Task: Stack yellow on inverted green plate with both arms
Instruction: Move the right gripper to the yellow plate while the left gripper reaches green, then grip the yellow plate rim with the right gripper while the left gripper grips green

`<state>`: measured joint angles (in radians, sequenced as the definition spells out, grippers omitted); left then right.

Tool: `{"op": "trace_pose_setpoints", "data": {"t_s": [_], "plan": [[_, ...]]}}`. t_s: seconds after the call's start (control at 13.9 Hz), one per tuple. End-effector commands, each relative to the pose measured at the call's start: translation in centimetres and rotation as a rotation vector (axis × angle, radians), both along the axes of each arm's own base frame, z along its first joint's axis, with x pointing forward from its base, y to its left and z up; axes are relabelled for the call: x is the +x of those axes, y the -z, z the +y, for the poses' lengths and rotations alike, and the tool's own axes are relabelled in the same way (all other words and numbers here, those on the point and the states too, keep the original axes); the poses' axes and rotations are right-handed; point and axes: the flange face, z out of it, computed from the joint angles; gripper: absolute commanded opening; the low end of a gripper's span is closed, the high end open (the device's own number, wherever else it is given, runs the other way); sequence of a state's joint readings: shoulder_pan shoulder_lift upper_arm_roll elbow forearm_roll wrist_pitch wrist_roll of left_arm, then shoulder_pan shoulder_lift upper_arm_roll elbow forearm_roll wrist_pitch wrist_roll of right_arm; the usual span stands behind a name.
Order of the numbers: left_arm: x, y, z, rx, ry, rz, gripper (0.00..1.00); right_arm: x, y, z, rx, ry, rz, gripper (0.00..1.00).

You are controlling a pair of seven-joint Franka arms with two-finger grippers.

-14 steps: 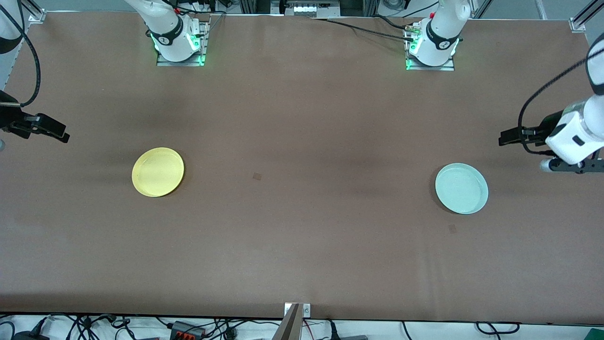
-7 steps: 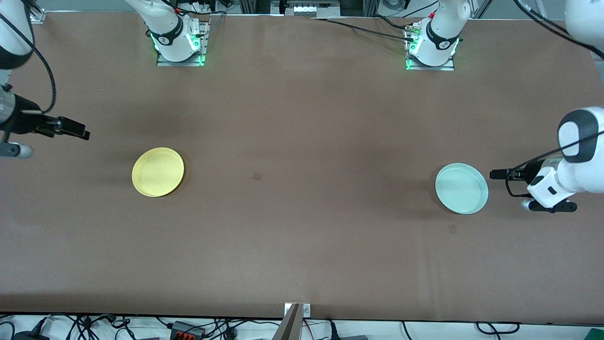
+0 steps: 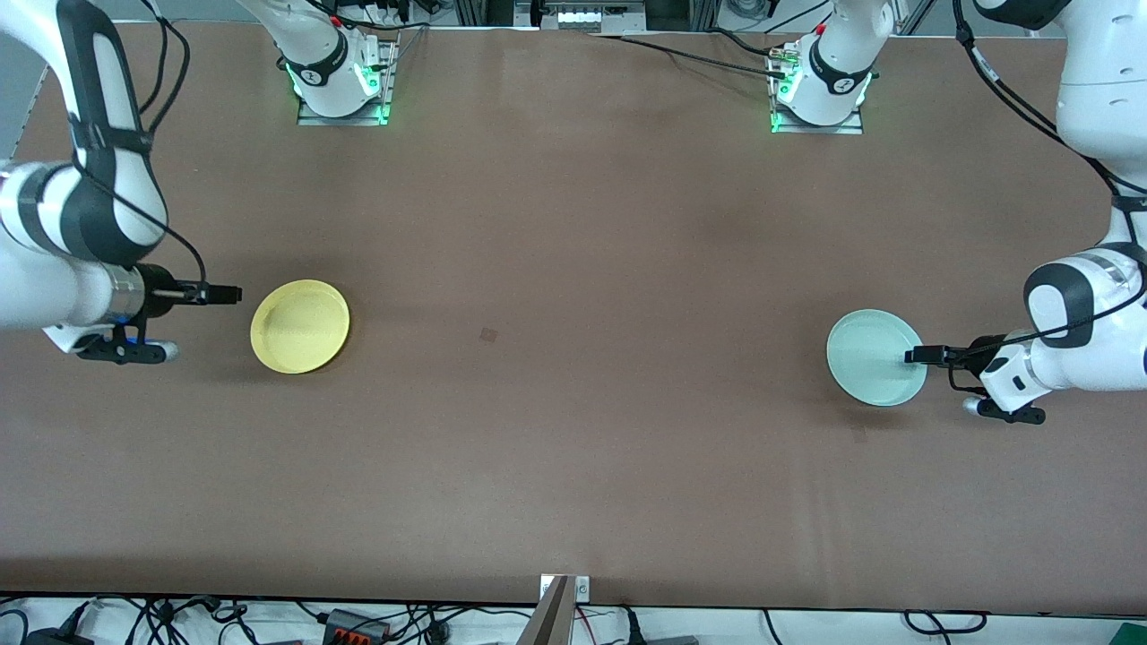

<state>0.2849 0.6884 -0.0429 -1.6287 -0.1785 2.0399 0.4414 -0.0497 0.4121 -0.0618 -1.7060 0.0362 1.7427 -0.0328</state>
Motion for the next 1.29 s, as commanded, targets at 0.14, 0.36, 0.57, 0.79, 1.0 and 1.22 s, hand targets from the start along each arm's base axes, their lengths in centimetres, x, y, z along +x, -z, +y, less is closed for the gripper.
{"op": "trace_pose_setpoints", "data": {"t_s": [0.14,0.36,0.57,0.79,1.0,1.22], "plan": [[-0.2,1.1,1.0,-0.052,0.033,-0.028,0.83,0.2,7.1,-2.7,0.004,0.024,0.061,1.0],[-0.5,2.2,1.5,-0.089,0.033,-0.033,0.63,0.2,10.8,-3.2,0.001,0.036,0.07,1.0],[-0.5,2.6,1.6,-0.087,0.047,-0.046,0.31,-0.4,13.0,-3.5,0.003,0.042,0.099,0.97],[-0.2,2.9,1.8,-0.082,0.07,-0.064,0.01,-2.4,16.0,-3.4,0.01,0.048,0.15,0.77],[0.3,2.0,1.7,-0.071,0.079,-0.077,0.01,-2.8,17.6,-4.1,0.01,0.06,0.157,0.69],[1.5,-0.8,1.0,-0.056,0.083,-0.119,0.01,-2.8,17.7,-4.5,0.014,0.068,0.161,0.35]]}}
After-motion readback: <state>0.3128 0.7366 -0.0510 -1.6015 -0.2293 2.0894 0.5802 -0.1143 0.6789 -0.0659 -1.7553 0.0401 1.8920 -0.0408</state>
